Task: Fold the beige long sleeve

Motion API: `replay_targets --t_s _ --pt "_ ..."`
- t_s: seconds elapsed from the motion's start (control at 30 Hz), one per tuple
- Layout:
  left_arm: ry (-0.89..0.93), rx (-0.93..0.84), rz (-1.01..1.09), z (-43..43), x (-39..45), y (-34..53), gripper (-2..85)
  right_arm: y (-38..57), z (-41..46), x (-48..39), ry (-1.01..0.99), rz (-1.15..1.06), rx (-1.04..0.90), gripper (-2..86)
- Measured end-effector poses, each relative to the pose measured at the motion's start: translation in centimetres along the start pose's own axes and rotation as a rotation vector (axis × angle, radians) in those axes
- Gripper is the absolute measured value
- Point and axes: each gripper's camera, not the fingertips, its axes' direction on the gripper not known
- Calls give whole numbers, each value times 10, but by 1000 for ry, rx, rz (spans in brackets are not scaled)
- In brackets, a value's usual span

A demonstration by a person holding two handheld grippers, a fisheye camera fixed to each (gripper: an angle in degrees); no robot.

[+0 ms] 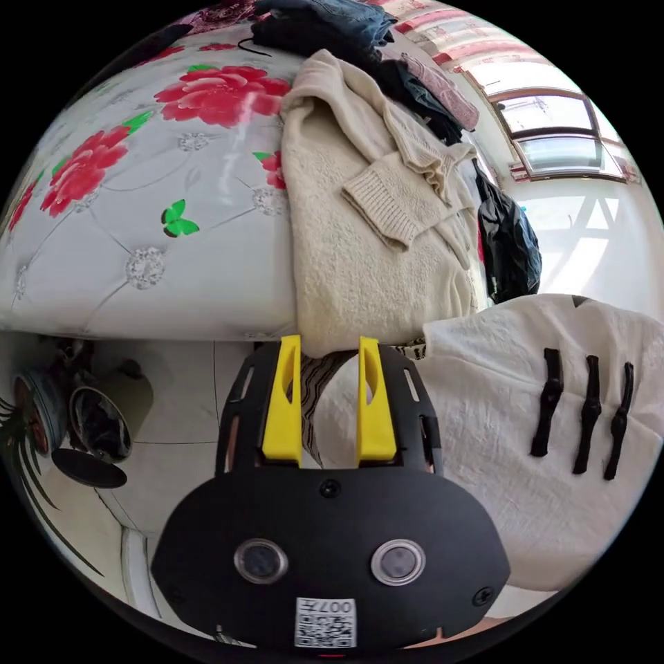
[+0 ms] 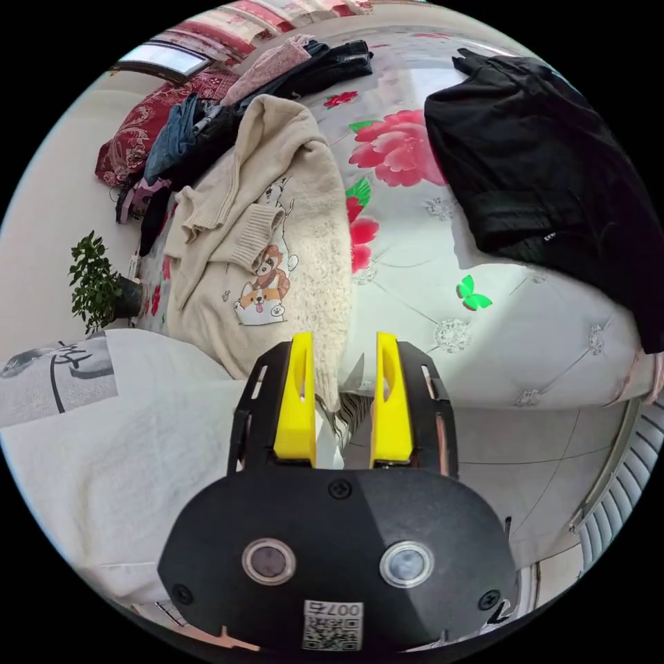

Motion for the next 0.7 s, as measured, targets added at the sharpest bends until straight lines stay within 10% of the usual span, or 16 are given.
replay_targets --t_s 0.4,0.7 --pt "98 -89 54 -10 0 -37 -3 -17 71 18 -126 -185 -337 18" --pt "656 441 -14 -134 -54 -146 1 -115 -40 86 -796 -41 290 18"
